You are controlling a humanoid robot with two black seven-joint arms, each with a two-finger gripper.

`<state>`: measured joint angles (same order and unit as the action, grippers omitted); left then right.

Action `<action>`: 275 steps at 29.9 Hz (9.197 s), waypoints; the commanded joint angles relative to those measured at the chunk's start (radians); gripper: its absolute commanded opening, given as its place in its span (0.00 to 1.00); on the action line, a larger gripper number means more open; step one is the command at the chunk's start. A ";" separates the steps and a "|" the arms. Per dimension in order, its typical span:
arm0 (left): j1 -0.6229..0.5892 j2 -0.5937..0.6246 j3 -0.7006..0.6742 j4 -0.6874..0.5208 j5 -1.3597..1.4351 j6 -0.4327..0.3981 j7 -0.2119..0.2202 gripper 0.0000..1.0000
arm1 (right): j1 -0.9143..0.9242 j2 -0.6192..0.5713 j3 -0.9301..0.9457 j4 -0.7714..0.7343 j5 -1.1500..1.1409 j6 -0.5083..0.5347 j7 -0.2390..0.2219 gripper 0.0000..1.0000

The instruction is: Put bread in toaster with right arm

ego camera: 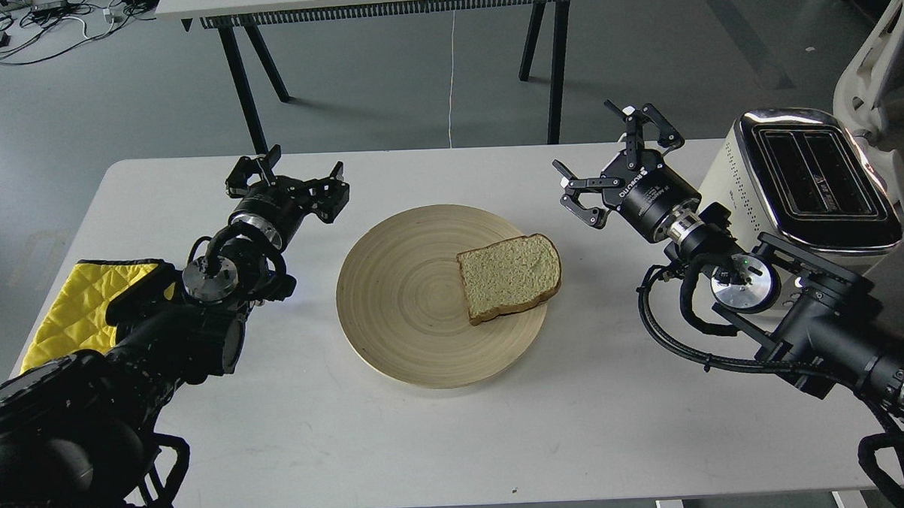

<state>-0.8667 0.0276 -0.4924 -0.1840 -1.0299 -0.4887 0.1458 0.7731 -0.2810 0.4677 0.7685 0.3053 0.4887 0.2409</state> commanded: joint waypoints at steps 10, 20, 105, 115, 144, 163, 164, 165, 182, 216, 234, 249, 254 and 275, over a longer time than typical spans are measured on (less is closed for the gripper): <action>0.000 0.002 0.009 0.000 0.001 0.000 0.001 1.00 | -0.002 -0.001 -0.001 0.008 -0.002 0.000 0.000 1.00; 0.000 0.002 0.009 0.000 0.001 0.000 0.001 1.00 | 0.066 -0.050 -0.009 0.006 -0.034 0.000 0.000 1.00; 0.000 0.000 0.008 0.000 0.001 0.000 0.000 1.00 | 0.186 -0.044 -0.686 0.235 -0.753 -0.746 -0.029 0.39; 0.000 0.000 0.008 0.000 0.001 0.000 0.000 1.00 | 0.186 -0.043 -0.678 0.235 -0.752 -0.748 -0.029 0.17; 0.000 0.000 0.008 0.000 0.001 0.000 0.000 1.00 | 0.419 -0.292 -0.524 0.466 -0.752 -0.845 -0.041 0.00; 0.000 0.000 0.009 0.000 0.001 0.000 0.000 1.00 | 1.098 -0.661 -1.322 0.488 -0.784 -0.811 -0.054 0.00; 0.000 0.000 0.008 0.000 0.001 0.000 0.000 1.00 | 1.127 -0.661 -1.372 0.488 -0.784 -0.811 -0.054 0.00; -0.002 0.000 0.009 -0.002 0.001 0.000 0.000 1.00 | 1.152 -0.661 -1.414 0.488 -0.782 -0.811 -0.052 0.00; -0.002 0.000 0.009 0.000 0.001 0.000 0.000 1.00 | 1.227 -0.664 -1.669 0.546 -0.769 -0.811 -0.064 0.00; -0.002 0.000 0.009 0.000 0.001 0.000 0.000 1.00 | 1.206 -0.658 -1.698 0.595 -0.773 -0.811 -0.097 0.00; -0.002 0.000 0.008 -0.002 0.001 0.000 0.000 1.00 | 1.143 -0.643 -1.689 0.614 -0.776 -0.815 -0.110 0.00; -0.002 0.000 0.009 0.000 0.001 0.000 0.000 1.00 | 1.022 -0.592 -1.574 0.611 -0.766 -0.854 -0.109 1.00; -0.002 0.000 0.009 0.000 0.001 0.000 0.000 1.00 | 1.022 -0.592 -1.526 0.607 -0.766 -0.849 -0.109 1.00; -0.002 0.000 0.009 0.000 0.001 0.000 0.000 1.00 | 0.605 -0.489 -0.641 0.516 -0.137 -0.521 0.089 1.00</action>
<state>-0.8682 0.0276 -0.4836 -0.1848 -1.0293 -0.4887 0.1458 1.4873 -0.8145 -0.2954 1.3214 0.0813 -0.1434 0.2784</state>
